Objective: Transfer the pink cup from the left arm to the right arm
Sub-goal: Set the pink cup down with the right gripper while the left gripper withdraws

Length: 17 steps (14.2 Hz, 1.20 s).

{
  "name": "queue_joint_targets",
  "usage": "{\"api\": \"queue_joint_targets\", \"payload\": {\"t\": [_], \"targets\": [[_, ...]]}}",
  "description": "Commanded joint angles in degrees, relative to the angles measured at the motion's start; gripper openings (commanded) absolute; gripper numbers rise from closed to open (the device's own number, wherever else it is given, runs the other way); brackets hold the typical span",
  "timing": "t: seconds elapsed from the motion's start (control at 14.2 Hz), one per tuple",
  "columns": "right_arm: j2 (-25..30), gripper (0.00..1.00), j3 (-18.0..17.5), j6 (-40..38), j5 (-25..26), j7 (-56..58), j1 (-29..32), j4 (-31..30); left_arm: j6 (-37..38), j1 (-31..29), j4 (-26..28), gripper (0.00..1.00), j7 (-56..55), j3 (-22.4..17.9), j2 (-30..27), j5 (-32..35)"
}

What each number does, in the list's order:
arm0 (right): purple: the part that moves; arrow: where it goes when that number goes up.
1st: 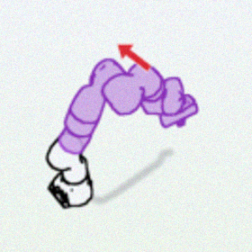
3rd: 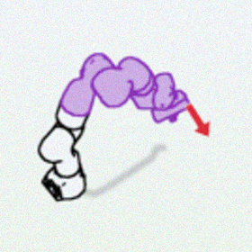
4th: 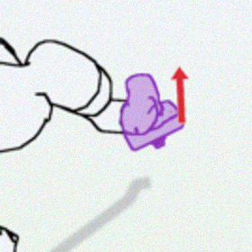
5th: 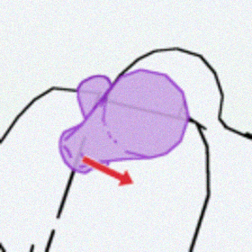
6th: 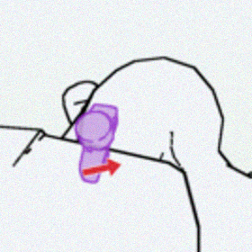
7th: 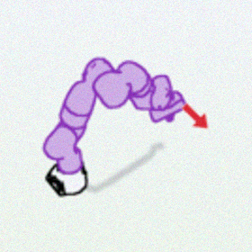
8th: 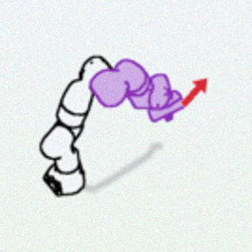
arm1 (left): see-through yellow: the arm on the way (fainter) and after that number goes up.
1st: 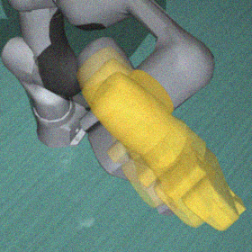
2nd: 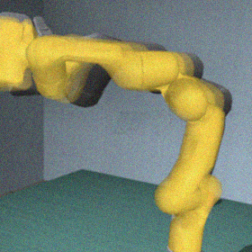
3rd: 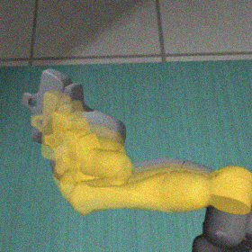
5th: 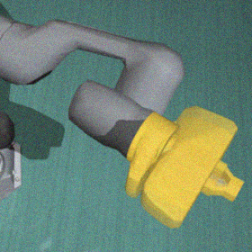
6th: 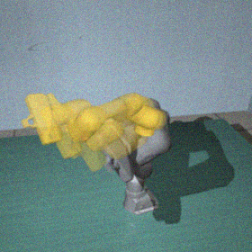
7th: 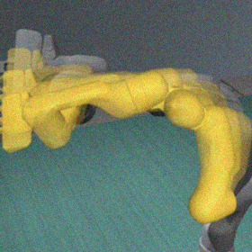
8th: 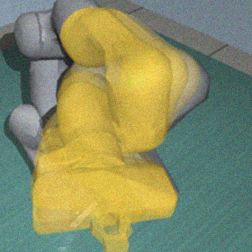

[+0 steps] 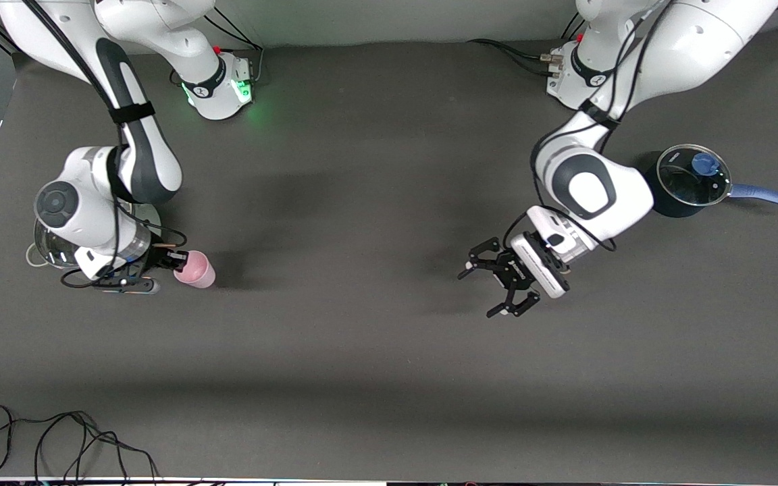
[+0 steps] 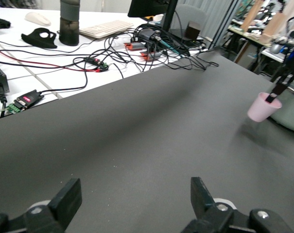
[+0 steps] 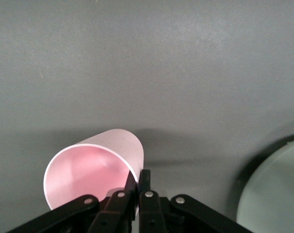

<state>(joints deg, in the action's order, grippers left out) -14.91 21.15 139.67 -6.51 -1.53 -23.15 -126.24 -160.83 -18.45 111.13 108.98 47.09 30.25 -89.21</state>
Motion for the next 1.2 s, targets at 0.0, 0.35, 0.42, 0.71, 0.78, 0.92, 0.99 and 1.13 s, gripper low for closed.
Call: {"api": "queue_joint_targets", "payload": {"t": [0.0, 0.35, 0.42, 0.71, 0.78, 0.92, 0.99, 1.13], "targets": [[-1.5, 0.00, 0.1, 3.3, 0.5, 0.7, -1.0, -0.9, 5.1, -3.8, 3.0, 1.00, -1.0, 0.6, -1.7, 3.5], [-1.1, 0.85, 0.2, 3.1, 0.5, 0.7, -1.0, -0.8, 18.5, -9.7, 3.4, 1.00, -24.2, 0.5, -4.4, 26.6], [-0.7, 0.92, 0.2, 2.6, 0.5, 0.7, -1.0, -0.8, 21.8, -11.2, 3.0, 1.00, -29.4, 0.5, -5.4, 31.3], [2.5, 1.00, 0.3, -0.4, 0.5, 0.5, -1.0, 0.3, 34.5, -15.9, 1.3, 1.00, -49.2, 0.5, -11.5, 46.9], [3.7, 1.00, 0.4, -1.3, 0.5, 0.1, -1.1, 0.7, 38.6, -16.9, -0.3, 1.00, -54.3, 0.5, -12.3, 50.9], [6.1, 1.00, 0.7, -2.9, 0.6, 0.0, -1.0, 1.3, 48.1, -18.5, -4.8, 1.00, -67.2, 0.5, -13.9, 59.1], [7.5, 1.00, 0.7, -4.4, 0.6, 0.0, -1.0, 1.7, 53.2, -18.6, -8.4, 1.00, -73.1, 0.5, -14.0, 64.9], [10.7, 1.00, 0.9, -9.4, 0.8, -0.1, -0.9, 4.1, 60.4, -18.4, -15.2, 1.00, -84.8, 0.5, -13.6, 75.1]]}}
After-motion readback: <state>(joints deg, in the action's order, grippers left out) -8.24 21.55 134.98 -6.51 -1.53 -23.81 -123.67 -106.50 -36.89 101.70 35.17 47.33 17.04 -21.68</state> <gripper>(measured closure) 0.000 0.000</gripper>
